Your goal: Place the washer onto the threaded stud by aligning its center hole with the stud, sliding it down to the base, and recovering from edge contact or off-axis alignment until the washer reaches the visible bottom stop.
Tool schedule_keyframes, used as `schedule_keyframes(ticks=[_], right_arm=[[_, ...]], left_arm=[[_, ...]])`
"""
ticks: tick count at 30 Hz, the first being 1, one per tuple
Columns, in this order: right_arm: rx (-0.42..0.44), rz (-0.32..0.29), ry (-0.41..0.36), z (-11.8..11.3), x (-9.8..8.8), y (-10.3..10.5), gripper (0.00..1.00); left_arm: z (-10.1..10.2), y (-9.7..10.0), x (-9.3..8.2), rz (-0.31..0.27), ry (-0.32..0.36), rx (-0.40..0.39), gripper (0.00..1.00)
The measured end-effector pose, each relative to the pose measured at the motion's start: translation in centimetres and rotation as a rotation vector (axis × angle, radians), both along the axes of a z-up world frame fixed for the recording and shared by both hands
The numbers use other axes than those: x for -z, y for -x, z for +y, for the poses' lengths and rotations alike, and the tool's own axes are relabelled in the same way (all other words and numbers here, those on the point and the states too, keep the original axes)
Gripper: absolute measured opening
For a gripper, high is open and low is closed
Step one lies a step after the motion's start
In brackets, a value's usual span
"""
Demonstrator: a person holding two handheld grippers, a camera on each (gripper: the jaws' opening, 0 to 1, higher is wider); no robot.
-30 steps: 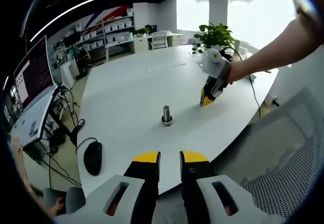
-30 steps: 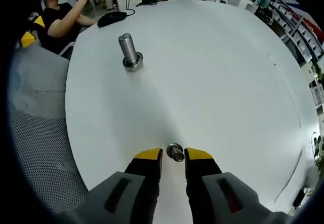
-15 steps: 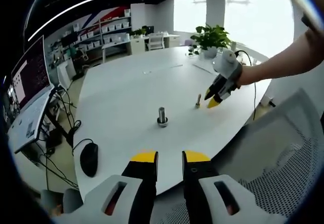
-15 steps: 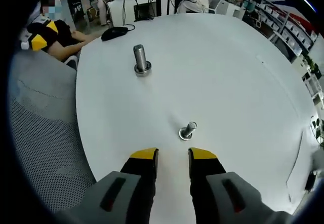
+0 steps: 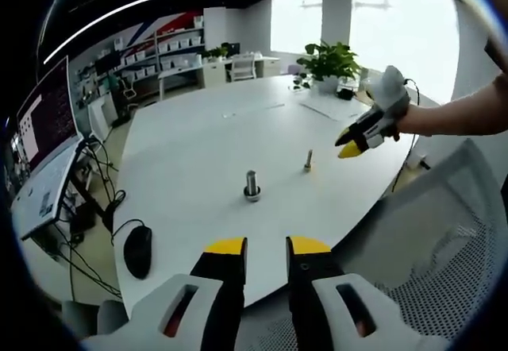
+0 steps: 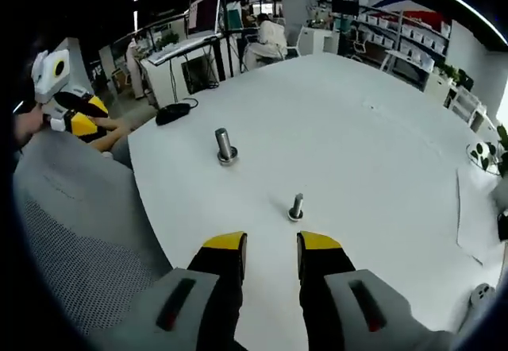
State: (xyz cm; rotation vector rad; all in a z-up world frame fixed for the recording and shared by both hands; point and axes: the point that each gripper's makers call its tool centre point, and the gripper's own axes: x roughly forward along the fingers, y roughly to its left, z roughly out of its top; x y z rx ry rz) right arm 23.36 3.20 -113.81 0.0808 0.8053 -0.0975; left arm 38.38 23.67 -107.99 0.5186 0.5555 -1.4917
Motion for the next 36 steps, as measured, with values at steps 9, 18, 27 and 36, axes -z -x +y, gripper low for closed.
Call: schedule_keyframes(ticks=[9,18,27,36], right_arm=[[0.114,-0.129,-0.039,2.9,-4.2,2.4,0.34],[0.088,-0.138,0.009,5.1,-6.0,4.2,0.39],[0.157,-0.146,-0.02,7.5,-7.0,4.4,0.42],[0.176,-0.159,0.044,6.9,-6.8,4.0,0.49]], left_arm=[[-0.1,-0.4,-1.1,0.028,0.054,-0.027,0.19],[0.0,-0.6,-1.6,0.026,0.073,-0.038,0.19],[0.1,-0.6,-1.1,0.023,0.052,-0.036,0.19],[0.1,-0.7,-0.2,0.013,0.01,-0.027,0.19]])
